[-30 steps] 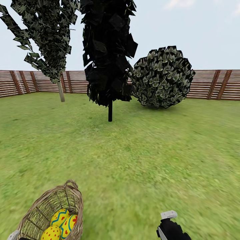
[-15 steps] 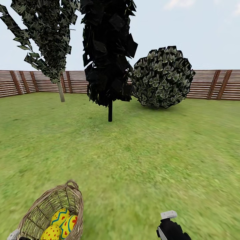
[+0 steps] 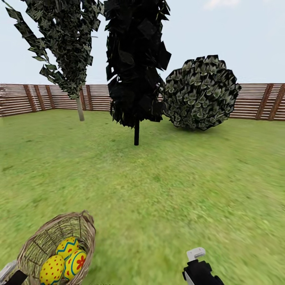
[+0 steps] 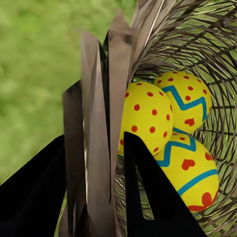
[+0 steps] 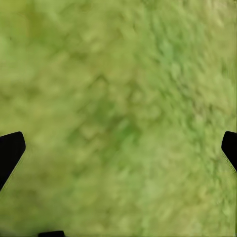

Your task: Take the three Easter eggs out of the wicker basket on the lawn in the garden, then place them on the lawn next to a single tree (choose any tree) so that all three eggs are next to the same tree and none are left in the basket.

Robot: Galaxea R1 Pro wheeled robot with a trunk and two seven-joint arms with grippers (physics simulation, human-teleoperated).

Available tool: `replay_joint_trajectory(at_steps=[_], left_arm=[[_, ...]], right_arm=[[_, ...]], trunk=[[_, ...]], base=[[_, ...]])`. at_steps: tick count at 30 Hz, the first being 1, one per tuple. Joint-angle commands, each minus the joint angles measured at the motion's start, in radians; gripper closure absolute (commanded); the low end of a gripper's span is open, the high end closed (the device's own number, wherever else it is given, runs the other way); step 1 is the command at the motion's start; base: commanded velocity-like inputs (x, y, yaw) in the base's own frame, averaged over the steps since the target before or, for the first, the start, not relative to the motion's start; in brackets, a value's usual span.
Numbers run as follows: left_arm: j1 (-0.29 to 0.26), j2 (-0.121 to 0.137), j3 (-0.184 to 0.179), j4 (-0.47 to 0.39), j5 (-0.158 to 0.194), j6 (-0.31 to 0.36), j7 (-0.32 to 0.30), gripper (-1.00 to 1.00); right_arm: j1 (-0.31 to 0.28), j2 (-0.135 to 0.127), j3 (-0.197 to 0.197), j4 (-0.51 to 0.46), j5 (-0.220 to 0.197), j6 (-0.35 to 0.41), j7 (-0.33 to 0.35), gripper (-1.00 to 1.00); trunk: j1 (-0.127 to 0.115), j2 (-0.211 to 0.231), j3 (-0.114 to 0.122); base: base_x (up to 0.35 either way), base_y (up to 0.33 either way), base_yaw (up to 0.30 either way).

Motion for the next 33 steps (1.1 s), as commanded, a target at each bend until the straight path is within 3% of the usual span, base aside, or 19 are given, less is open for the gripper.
replay_joint_trajectory(at_steps=[1, 4, 9, 27, 33], left_arm=[[-0.001, 0.0, 0.005, 0.0, 0.011, 0.003, -0.004, 1.0], [-0.001, -0.005, 0.003, 0.001, 0.012, 0.002, -0.006, 1.0], [-0.001, -0.002, 0.004, 0.003, 0.012, 0.012, -0.08, 1.0], [-0.001, -0.021, 0.006, 0.013, 0.016, 0.012, -0.084, 1.0], [-0.001, -0.015, 0.005, 0.012, 0.011, 0.021, -0.085, 1.0]], right_arm=[[0.0, 0.0, 0.004, -0.001, 0.007, 0.009, -0.001, -1.0], [0.0, 0.0, 0.006, -0.001, 0.007, 0.01, -0.001, -1.0], [0.0, 0.0, 0.006, -0.001, 0.007, 0.009, -0.001, -1.0], [0.0, 0.0, 0.006, -0.001, 0.005, 0.011, 0.0, -1.0], [0.0, 0.0, 0.006, -0.001, 0.005, 0.011, 0.0, -1.0]], trunk=[[-0.004, 0.007, 0.002], [-0.016, 0.028, 0.012], [-0.035, 0.063, 0.027], [-0.104, 0.189, 0.084], [-0.127, 0.231, 0.103]], base=[[0.0, 0.0, 0.297], [0.0, 0.0, 0.297], [0.0, 0.0, 0.297], [-0.015, 0.01, 0.28], [0.282, -0.016, 0.201]])
